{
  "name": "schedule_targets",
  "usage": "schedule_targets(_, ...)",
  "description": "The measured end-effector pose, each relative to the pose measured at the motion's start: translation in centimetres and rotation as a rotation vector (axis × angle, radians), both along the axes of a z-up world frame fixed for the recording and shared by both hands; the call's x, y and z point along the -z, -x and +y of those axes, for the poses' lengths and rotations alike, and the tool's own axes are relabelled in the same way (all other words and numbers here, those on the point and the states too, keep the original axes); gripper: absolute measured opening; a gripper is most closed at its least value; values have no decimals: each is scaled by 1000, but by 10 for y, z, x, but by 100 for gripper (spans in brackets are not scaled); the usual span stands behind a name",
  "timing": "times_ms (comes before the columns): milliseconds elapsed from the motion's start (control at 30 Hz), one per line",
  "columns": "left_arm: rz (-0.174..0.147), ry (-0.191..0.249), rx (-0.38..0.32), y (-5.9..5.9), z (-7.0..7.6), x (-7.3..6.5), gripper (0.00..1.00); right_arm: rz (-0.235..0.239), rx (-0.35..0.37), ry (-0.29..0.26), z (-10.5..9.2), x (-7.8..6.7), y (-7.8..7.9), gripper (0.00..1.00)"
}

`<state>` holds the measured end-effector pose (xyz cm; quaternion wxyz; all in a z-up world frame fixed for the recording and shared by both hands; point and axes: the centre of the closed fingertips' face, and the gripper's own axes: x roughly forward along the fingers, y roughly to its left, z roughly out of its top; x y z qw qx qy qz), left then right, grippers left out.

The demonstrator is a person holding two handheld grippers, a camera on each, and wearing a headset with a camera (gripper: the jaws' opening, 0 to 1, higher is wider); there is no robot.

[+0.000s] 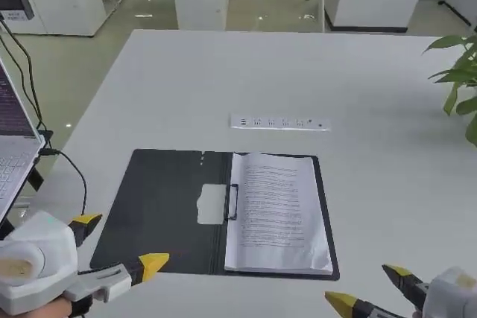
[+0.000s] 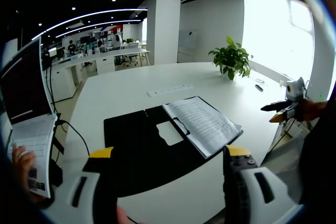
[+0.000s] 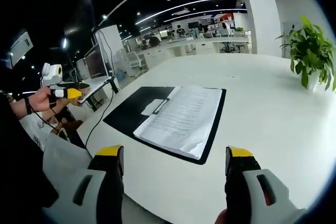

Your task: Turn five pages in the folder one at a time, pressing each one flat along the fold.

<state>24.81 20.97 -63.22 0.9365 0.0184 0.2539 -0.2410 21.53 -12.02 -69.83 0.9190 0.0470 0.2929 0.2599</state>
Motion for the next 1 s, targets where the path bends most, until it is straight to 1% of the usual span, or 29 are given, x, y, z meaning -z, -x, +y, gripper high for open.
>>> schedule_targets(233,0,7,-11,-1,5,1,83,2,6,-3,0,1,1,78)
schedule_targets(367,3,7,-11,1,4,2,83,10,8,1,-2,3,3,78)
schedule_targets(567,11,1,-8,5,3,5,84,9,17,1,-6,3,5,78)
schedule_targets(1000,2,-2,-1,3,1,2,84,5,13,6,-7,3,6,78)
